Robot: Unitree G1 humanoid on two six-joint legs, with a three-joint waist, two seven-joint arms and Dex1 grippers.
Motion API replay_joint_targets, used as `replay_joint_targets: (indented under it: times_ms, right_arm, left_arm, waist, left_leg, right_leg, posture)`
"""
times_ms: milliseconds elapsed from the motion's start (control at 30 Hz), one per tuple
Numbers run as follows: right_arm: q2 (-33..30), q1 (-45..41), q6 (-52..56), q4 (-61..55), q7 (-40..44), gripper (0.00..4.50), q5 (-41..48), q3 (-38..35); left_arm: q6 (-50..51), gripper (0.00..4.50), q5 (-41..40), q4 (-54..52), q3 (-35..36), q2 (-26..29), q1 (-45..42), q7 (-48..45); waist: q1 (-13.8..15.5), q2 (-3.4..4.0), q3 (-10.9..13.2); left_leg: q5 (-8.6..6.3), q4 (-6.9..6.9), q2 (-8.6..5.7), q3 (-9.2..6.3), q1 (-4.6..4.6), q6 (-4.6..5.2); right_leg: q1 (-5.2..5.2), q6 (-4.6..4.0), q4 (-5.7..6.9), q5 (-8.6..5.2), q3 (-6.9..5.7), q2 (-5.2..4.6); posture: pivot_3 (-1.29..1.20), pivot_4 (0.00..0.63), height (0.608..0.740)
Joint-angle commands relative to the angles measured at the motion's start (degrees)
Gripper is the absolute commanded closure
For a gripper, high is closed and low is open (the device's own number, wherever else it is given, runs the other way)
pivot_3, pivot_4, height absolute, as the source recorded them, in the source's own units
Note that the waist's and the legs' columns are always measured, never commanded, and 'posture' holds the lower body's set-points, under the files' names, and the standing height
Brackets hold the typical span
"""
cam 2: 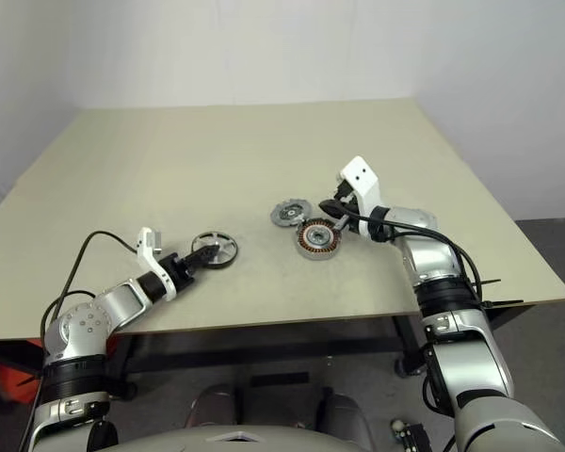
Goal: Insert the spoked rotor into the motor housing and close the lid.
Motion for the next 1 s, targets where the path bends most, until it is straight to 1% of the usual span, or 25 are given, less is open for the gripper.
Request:
replay_joint_targets:
  times_ms: [33, 100, 200, 367, 533, 733, 1000]
  right_arm:
    - [-0.53, -2.94, -1.33, 2.14, -3.67, 4.50, -1.33, -1.96]
    - [-1.01, -3.74, -1.83, 4.45, -6.07, 4.50, -2.67, -1.95]
    - [-1.38, -4.16, -2.44, 6.03, -7.32, 4.50, -3.45, -1.83]
    - [-1.56, -4.03, -2.28, 5.82, -7.82, 4.50, -3.30, -1.96]
    - [-2.29, -6.04, -2.30, 9.91, -13.05, 4.50, -5.36, -3.03]
    - [-4.46, -6.70, -2.71, 13.16, -17.86, 4.50, -8.22, -3.24]
    - [-4.89, -4.64, -1.68, 10.17, -19.14, 4.50, -8.40, -4.48]
  left_arm:
    - [-0.18, 3.07, -4.64, -1.38, 2.20, -1.45, -1.93, -0.42]
    - [-0.19, 3.07, -6.94, -0.93, 3.10, -2.75, -3.03, -0.46]
    - [-0.20, 3.07, -8.29, -0.84, 2.81, -3.66, -3.90, -0.48]
    - [-0.16, 3.07, -8.80, -0.04, 1.05, -4.92, -5.29, -0.41]
    - [0.11, 3.07, -7.82, 4.75, -2.37, -8.26, -9.55, -1.05]
    - [-0.69, 3.07, -5.72, 14.84, -5.11, -11.83, -17.17, -1.51]
    - [-3.71, 3.07, 1.13, 30.73, -8.51, -13.99, -27.33, -4.64]
  waist:
    - [-0.01, -0.01, 0.00]
    - [0.06, -0.01, 0.01]
    - [0.03, -0.02, 0.01]
    - [-0.04, -0.02, 0.01]
    - [0.11, -0.04, 0.03]
    - [0.25, -0.07, 0.05]
    - [0.12, -0.08, 0.05]
  left_leg:
    - [0.00, 0.00, 0.00, 0.00, 0.00, 0.00]
    - [0.01, 0.00, 0.00, 0.00, -0.01, -0.01]
    - [0.01, 0.01, -0.02, 0.00, -0.01, -0.01]
    - [0.00, -0.02, -0.01, 0.00, -0.09, -0.01]
    - [0.00, 0.00, -0.04, 0.01, -0.10, -0.01]
    - [0.03, 0.02, -0.08, 0.00, -0.09, -0.05]
    - [0.03, 0.00, -0.10, 0.00, -0.13, -0.04]
  right_leg:
    - [0.00, 0.00, 0.00, 0.00, 0.00, 0.00]
    - [0.00, 0.00, 0.00, 0.00, 0.00, 0.00]
    - [0.00, 0.00, 0.00, 0.00, 0.00, 0.00]
    - [-0.07, 0.00, -0.03, 0.00, 0.00, 0.01]
    - [-0.06, 0.01, -0.03, 0.01, 0.00, -0.01]
    - [-0.01, 0.05, -0.05, 0.03, 0.02, -0.03]
    - [-0.04, 0.06, -0.11, 0.04, 0.04, -0.02]
  posture:
    - [0.00, 0.000, 0.740]
    - [0.00, 0.000, 0.740]
    - [0.00, 0.000, 0.740]
    - [0.00, 0.000, 0.740]
    - [0.00, 0.000, 0.740]
    - [0.00, 0.000, 0.740]
    - [0.00, 0.000, 0.740]
